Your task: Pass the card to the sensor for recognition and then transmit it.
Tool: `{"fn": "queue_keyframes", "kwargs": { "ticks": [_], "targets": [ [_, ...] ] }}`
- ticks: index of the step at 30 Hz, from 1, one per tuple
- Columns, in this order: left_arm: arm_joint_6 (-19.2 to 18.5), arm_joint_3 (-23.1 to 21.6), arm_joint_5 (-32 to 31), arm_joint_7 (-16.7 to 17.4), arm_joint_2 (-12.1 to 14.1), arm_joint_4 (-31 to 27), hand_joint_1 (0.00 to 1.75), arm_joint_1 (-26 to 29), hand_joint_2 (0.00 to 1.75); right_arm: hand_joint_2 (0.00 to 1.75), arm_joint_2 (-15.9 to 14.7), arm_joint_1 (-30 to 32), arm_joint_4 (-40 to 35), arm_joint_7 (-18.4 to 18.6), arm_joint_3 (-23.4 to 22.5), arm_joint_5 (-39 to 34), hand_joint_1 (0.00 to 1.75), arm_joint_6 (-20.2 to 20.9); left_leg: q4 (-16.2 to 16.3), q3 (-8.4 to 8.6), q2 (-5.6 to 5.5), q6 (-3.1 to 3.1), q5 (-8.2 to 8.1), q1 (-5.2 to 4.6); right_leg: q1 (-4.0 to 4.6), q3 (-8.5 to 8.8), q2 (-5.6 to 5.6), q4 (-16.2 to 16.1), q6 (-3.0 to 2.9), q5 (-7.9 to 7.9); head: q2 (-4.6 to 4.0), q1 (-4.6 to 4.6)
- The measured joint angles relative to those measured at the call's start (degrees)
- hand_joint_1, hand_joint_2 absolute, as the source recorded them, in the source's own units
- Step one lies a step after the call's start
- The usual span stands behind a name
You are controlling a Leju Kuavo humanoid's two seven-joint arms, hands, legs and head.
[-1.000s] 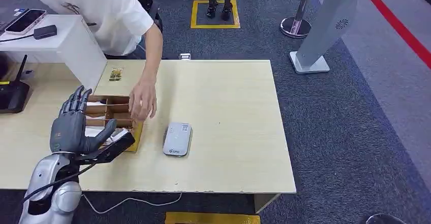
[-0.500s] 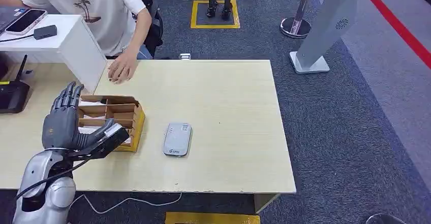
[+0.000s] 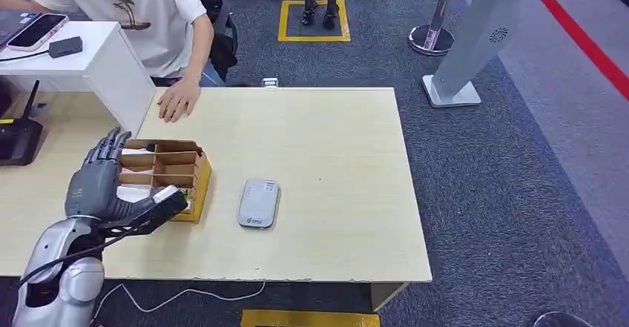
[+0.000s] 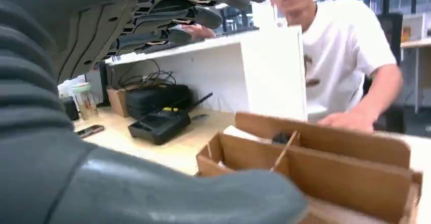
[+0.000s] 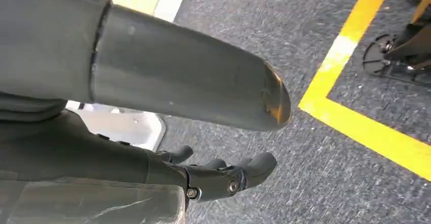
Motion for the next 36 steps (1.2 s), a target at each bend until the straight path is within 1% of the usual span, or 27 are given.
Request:
{"fn": "queue_keyframes", "kwargs": {
  "ticks": [3,4,5,6,10,14,25,36],
  "targets": [
    [-0.26,-0.17,0.31,0.24,0.9,1.75,0.0,0.26,1.75,0.0,0.04,0.01,0.02,0.35,0.0,0.0,0.0,0.02,0.0,0.0,0.0,0.0,0.0,0.01,0.0,0.0,-0.01,0.0,0.0,0.0,0.0,0.0],
    [-0.68,-0.26,0.59,0.26,2.18,2.77,0.0,0.31,1.75,0.0,0.04,0.05,0.0,0.85,0.11,0.0,0.0,0.02,0.0,0.0,0.0,0.0,0.0,0.01,0.0,0.0,0.01,0.0,0.0,0.0,0.0,0.0],
    [-2.42,-0.28,2.73,0.26,3.74,3.58,0.0,0.31,1.75,0.0,0.02,0.08,-0.02,1.01,0.31,0.0,0.0,0.02,0.0,0.0,0.01,0.0,0.0,0.01,0.01,0.0,0.01,0.0,0.0,0.0,0.0,0.02],
    [-2.91,-0.33,3.41,0.24,4.5,3.87,0.0,0.31,1.75,0.0,0.02,0.07,-0.04,1.03,0.48,0.02,0.0,0.02,0.0,0.0,0.01,0.0,0.0,0.01,0.01,0.0,0.01,0.0,0.0,0.0,0.0,0.0],
    [-5.25,-0.55,6.1,0.11,7.32,4.76,0.0,0.31,1.75,0.0,0.02,0.06,-0.04,0.5,1.27,0.0,0.0,0.02,0.0,0.0,0.02,0.0,0.0,0.01,0.01,-0.01,0.02,0.0,0.0,0.0,0.0,0.0],
    [-5.55,-0.66,6.73,0.11,9.28,5.22,0.0,0.31,1.75,0.0,0.02,0.06,-0.04,0.37,1.71,0.0,0.0,0.02,0.0,-0.01,0.01,0.0,0.0,0.01,0.0,-0.01,0.0,0.0,0.0,0.0,0.0,0.0],
    [-5.62,-1.38,6.73,0.11,10.71,5.92,0.0,0.31,1.75,0.0,0.02,0.05,-0.04,0.35,1.92,0.0,0.0,0.0,0.0,-0.01,0.01,0.0,0.0,0.01,0.0,0.0,0.0,0.0,0.0,0.0,0.0,0.02],
    [-5.62,-1.4,6.73,0.11,10.77,5.96,0.0,0.31,1.75,0.0,0.02,0.05,-0.04,0.35,1.95,0.0,0.0,0.02,0.0,-0.01,0.01,0.0,0.0,0.01,0.01,0.0,0.0,0.0,0.0,0.0,0.0,0.02]
  ]
}}
